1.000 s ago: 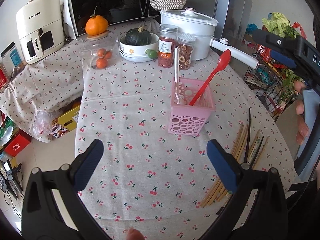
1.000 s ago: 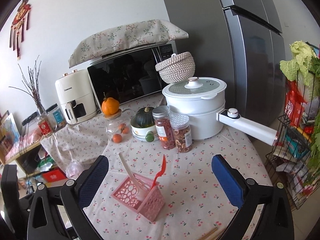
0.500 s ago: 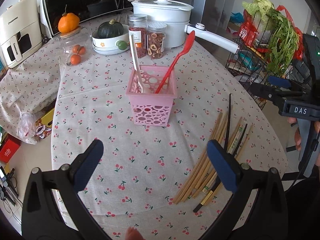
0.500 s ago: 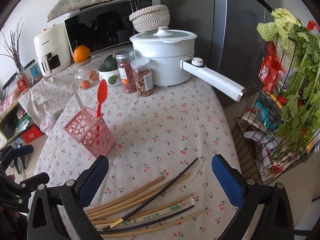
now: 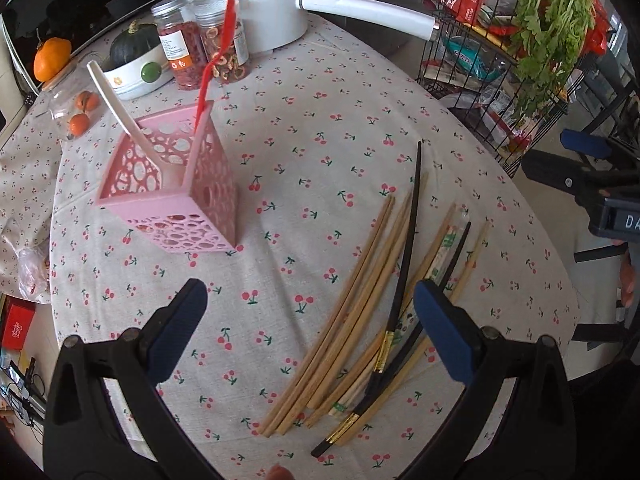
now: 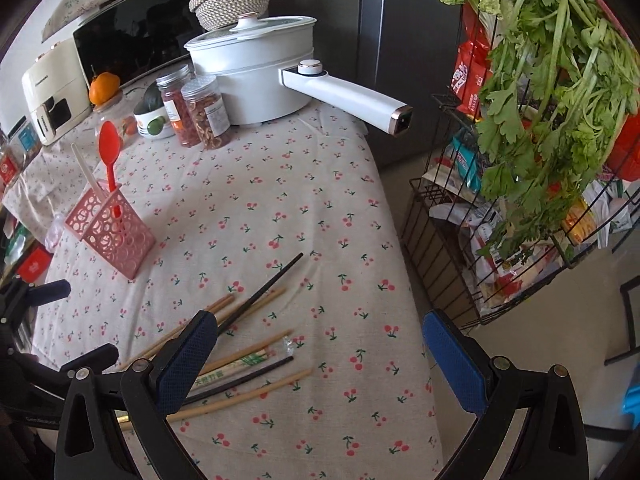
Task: Organize utensils
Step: 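Move the left tool to the chopstick pile and grasp wooden chopsticks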
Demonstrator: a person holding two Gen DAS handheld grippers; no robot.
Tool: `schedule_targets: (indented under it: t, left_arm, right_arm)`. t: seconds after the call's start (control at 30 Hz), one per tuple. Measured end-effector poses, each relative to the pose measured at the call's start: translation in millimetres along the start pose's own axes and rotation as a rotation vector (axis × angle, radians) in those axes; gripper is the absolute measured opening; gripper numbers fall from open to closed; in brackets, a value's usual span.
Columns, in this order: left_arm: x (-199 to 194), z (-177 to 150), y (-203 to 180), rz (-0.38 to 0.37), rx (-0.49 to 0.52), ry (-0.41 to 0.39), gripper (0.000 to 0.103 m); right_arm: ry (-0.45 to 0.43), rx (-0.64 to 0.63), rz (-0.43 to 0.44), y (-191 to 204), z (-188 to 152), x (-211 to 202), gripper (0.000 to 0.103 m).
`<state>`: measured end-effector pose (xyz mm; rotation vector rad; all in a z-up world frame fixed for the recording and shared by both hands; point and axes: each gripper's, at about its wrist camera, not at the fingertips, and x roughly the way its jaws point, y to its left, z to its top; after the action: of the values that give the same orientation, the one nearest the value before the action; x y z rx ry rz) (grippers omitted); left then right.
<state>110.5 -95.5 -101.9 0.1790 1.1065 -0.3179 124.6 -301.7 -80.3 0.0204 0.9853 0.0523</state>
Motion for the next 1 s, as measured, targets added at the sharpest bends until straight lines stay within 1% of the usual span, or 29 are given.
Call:
schedule_targets:
  t: [0.1, 0.13, 0.17, 0.2, 0.27, 0.3, 0.33, 0.37, 0.47, 0.53, 0.63, 0.8, 0.87, 0.9, 1.0]
  left_arm:
    - [11, 10, -11, -0.031, 0.001, 0.020, 0.101]
    - [14, 12, -16, -0.035, 0.009, 0.021, 0.097]
    - [18, 15, -20, -0.035, 0.020, 0.024, 0.089]
    - [21, 17, -24, -0.034, 0.030, 0.028, 0.083]
    - [30, 21, -29, -0.048, 0.041, 0.045, 0.055]
    - [35, 22, -30, -0.060, 0.037, 0.058, 0.049]
    - [40, 23, -31, -0.072, 0.030, 0.071, 0.039]
    - [45, 24, -31, -0.082, 0.024, 0.081, 0.033]
    - [55, 24, -31, -0.094, 0.013, 0.102, 0.025]
    - [61, 25, -32, -0.103, 0.007, 0.116, 0.022]
    - [68, 25, -34, -0.123, 0.007, 0.137, 0.022]
    - [76, 30, -36, -0.094, 0.008, 0.147, 0.022]
    - [81, 31, -34, -0.088, -0.002, 0.166, 0.022]
    - [81, 30, -34, -0.087, 0.001, 0.158, 0.022]
    - [80, 28, -37, -0.073, 0.043, 0.173, 0.022]
  right_arm:
    - [0.001, 0.025, -0.002, -12, 1, -1, 0.103]
    - [0.001, 0.033, 0.000, -16, 2, -1, 0.103]
    - [0.000, 0.041, 0.002, -19, 2, -1, 0.103]
    - [-0.001, 0.048, 0.003, -22, 3, -1, 0.103]
    - [-0.001, 0.061, 0.008, -28, 3, -2, 0.103]
    - [-0.001, 0.068, 0.010, -31, 3, -2, 0.103]
    - [0.000, 0.073, 0.012, -33, 4, -1, 0.103]
    - [0.001, 0.078, 0.014, -35, 3, -1, 0.103]
    - [0.005, 0.090, 0.019, -40, 3, -1, 0.103]
    - [0.006, 0.095, 0.023, -43, 2, 0, 0.103]
    - [0.006, 0.101, 0.026, -45, 2, 0, 0.103]
    - [0.008, 0.101, 0.030, -44, 2, 0, 0.103]
    - [0.011, 0.099, 0.030, -43, 2, 0, 0.103]
    - [0.012, 0.098, 0.031, -42, 2, 1, 0.103]
    - [0.020, 0.094, 0.032, -39, 3, 4, 0.103]
